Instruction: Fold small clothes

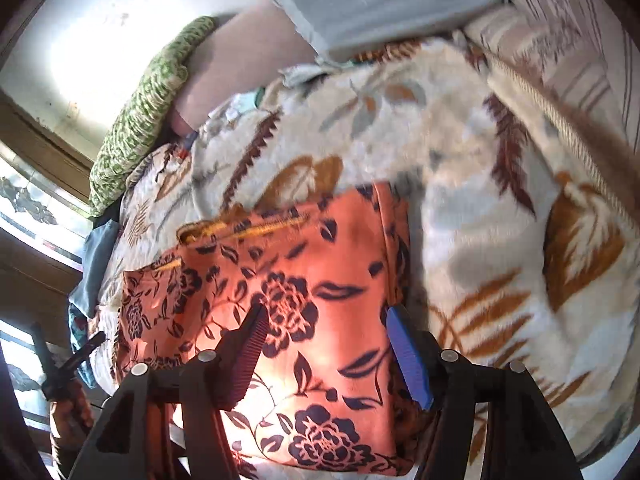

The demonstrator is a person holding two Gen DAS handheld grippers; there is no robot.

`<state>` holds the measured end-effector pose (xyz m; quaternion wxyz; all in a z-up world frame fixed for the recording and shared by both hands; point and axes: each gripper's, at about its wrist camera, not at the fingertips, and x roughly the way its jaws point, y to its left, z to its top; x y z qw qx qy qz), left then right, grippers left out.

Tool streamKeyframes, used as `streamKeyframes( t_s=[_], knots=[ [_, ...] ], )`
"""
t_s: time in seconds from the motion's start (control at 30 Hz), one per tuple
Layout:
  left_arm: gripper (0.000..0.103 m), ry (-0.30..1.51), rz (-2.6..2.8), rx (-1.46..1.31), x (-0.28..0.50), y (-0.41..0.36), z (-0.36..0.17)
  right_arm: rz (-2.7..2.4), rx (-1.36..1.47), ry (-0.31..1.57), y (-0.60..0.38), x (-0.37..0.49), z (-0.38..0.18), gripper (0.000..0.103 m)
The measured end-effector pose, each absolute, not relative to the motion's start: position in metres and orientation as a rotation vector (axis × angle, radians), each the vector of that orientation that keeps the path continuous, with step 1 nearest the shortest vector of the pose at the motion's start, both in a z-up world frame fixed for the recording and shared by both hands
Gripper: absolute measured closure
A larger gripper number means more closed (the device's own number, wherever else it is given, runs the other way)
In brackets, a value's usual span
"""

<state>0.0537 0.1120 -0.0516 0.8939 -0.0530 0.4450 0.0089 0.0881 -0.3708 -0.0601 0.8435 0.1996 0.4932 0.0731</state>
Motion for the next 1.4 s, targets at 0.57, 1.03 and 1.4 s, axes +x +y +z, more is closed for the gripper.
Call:
streamKeyframes(
  t_s=[0.57, 1.03, 1.4],
  knots=[
    [0.042, 0.987, -0.171, -0.041, 0.03, 0.055, -0.105, 0.598, -0.052, 1.128, -0.16, 0.186, -0.104, 0.063],
    [0.042, 0.925, -0.186, -0.029, 0.044, 0.044, -0.102, 0.397, 0.006, 1.053, -0.159, 0.208, -0.098, 0.098],
    [0.025, 0.936, -0.119, 0.055, 0.06, 0.033, -0.106, 0.393, 0.345, 0.957, -0.243, 0.168, -0.087, 0.032]
  ],
)
